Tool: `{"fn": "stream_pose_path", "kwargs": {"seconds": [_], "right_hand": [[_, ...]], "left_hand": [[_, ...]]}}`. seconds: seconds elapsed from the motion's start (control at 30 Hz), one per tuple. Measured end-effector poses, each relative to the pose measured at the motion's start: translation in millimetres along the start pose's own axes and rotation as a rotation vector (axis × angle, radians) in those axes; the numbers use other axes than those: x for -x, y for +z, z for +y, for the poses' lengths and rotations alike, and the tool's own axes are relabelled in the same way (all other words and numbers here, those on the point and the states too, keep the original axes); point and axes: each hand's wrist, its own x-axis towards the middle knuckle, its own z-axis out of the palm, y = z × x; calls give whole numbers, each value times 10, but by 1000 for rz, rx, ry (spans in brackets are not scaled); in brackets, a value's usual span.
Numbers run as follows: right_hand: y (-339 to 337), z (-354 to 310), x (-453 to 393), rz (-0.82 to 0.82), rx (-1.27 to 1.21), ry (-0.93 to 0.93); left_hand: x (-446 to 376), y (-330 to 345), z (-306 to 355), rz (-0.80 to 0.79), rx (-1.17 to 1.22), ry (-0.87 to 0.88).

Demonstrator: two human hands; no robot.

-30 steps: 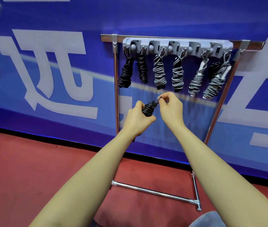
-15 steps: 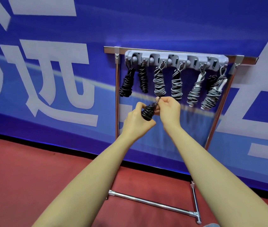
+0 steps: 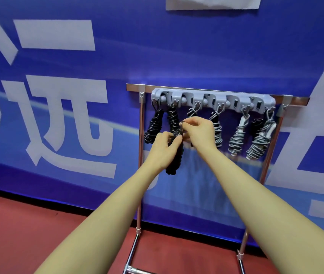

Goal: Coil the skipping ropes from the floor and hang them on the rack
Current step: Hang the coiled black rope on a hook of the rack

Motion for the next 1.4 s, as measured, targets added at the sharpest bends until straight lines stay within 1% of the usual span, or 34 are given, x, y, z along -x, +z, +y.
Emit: {"fn": "stream_pose_path", "kwargs": {"seconds": [0.07,0.2,0.27,0.33,0.43,0.5,0.6,0.67,0.77,0.87,1.0,1.1,1.2,1.3,1.4], "right_hand": [[-83,15,-86,25,24,-15],[-347,72,-255,131,34,-31],[-525,119,-344,151,3,-1],[-714,166,-423,166,9,-12],[-991,214,-530,195,47,-62],[-1152,250,-627,224,78,-91],[-1327,280,-792,326,196,-154],[-1401,295,-900,413,236,-176],[-1471,351,-1076,478,282,-160],[-1484,423,-1169,480,285,-139],[-1490,489,-1182,465,290,-142],[-1510,564,-1194,447,254,-110],[-1503,586,-1170,426,267,-86],[-1468,590,-1149,423,225,-65],[-1445,563,-1083,385,244,-33]], "left_hand": [[-124,78,58,-7,9,28],[-347,351,199,-29,-8,74],[-439,526,253,-69,-33,107],[-516,712,304,-83,-49,152],[-651,986,393,-58,-10,175],[-758,1161,459,-75,30,179],[-927,1400,569,-108,-23,232],[-1032,1528,643,-85,-46,251],[-1174,1669,689,-62,-65,238],[-1275,1753,638,-48,-102,231],[-1318,1811,596,-50,-54,205],[-1340,1811,584,-60,-57,178],[-1335,1799,558,-76,-48,158],[-1308,1780,557,-87,-50,147],[-1237,1735,584,-138,-70,131]]}}
